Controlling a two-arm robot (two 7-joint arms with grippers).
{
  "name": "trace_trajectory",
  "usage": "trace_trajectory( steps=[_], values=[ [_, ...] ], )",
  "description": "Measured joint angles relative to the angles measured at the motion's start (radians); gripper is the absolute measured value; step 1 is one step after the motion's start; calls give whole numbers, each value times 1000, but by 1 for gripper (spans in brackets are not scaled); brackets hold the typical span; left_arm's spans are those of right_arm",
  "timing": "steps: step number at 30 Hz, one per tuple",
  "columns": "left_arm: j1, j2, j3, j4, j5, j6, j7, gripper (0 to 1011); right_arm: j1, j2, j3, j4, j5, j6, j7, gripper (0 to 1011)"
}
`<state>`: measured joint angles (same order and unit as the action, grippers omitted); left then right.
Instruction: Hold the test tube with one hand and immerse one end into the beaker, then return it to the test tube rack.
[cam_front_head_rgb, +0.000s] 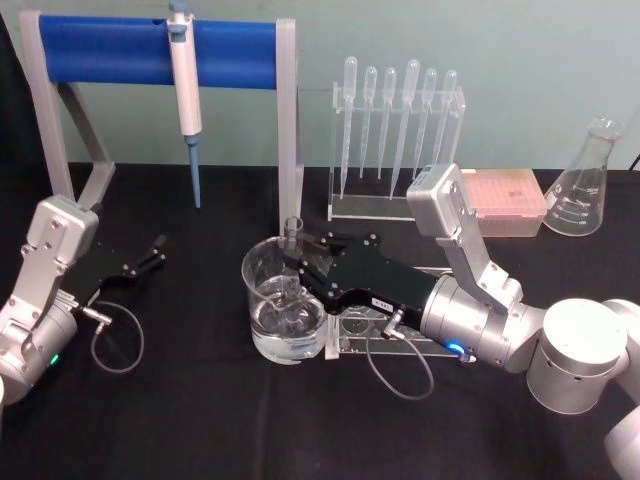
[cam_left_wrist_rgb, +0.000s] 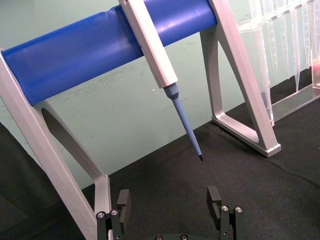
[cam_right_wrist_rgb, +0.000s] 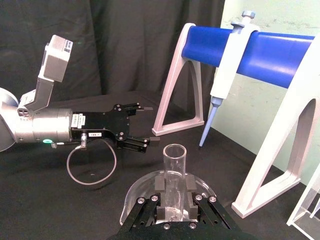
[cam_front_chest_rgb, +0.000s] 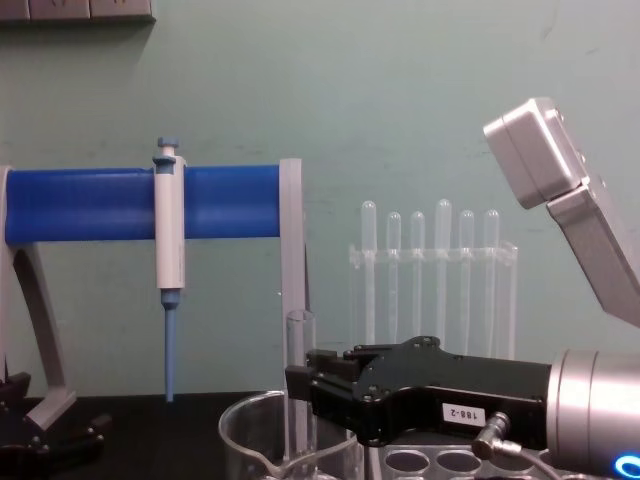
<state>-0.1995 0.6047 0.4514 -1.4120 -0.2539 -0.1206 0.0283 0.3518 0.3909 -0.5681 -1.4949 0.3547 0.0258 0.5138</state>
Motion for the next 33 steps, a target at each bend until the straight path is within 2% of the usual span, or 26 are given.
trace_trajectory(
  steps=[33],
  values=[
    [0,0,0,0,0,0,0,1000,0,0,0,0,0,0,0,241]
  ],
)
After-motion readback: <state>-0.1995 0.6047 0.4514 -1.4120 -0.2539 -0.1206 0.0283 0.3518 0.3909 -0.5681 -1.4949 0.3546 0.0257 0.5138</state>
